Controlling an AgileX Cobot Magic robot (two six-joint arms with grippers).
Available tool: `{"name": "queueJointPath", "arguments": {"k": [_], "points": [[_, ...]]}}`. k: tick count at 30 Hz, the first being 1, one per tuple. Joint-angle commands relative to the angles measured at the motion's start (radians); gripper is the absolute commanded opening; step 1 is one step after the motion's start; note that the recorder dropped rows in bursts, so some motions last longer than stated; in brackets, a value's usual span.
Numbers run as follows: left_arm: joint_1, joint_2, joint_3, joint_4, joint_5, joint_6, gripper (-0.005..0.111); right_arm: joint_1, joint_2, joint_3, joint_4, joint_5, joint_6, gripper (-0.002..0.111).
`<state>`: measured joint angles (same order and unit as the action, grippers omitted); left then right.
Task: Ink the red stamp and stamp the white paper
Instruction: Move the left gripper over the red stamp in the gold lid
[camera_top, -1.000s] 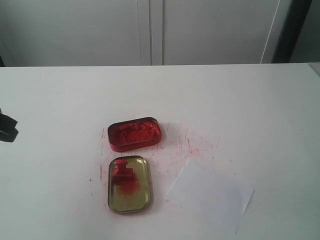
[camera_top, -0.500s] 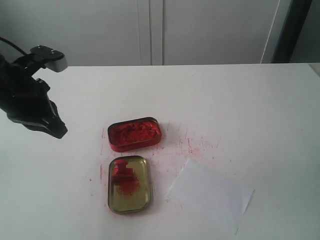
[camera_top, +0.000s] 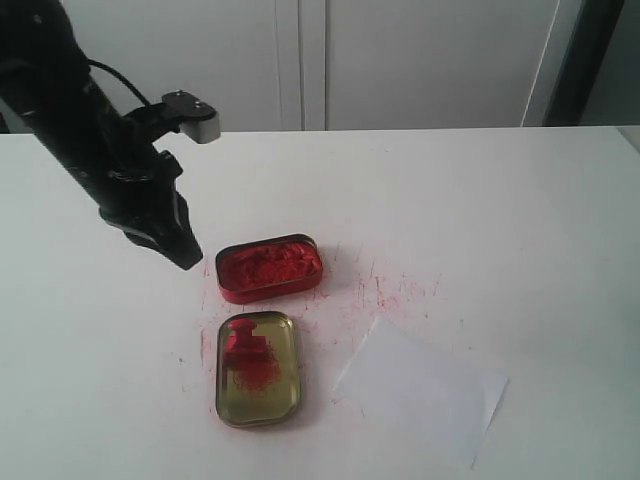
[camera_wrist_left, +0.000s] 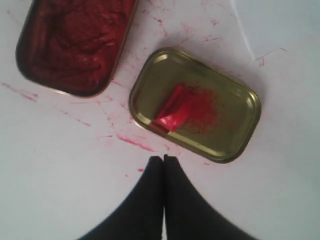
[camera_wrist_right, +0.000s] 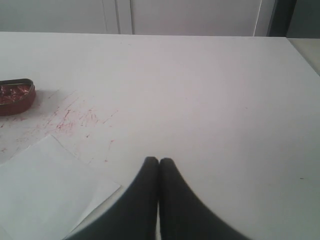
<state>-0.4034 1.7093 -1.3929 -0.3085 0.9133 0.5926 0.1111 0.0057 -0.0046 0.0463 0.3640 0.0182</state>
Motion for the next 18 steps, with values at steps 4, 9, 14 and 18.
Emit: {"name": "queueJointPath", "arguments": {"k": [4,9,14,18], "points": [[-0.121,0.075,-0.087,0.053,0.083,0.065,0.0,-0.006,-0.006,0.005,-0.001,-0.015,0.004,0.0],[-0.204,0.114,-0.115,0.166,0.127,0.054,0.0,-0.006,-0.006,0.005,-0.001,-0.015,0.004,0.0],[-0.258,0.136,-0.12,0.226,0.125,0.069,0.0,-0.006,-0.006,0.005,-0.001,-0.015,0.004,0.0],[-0.268,0.156,-0.12,0.251,0.124,0.081,0.0,-0.006,-0.006,0.005,-0.001,-0.015,0.004,0.0]]}}
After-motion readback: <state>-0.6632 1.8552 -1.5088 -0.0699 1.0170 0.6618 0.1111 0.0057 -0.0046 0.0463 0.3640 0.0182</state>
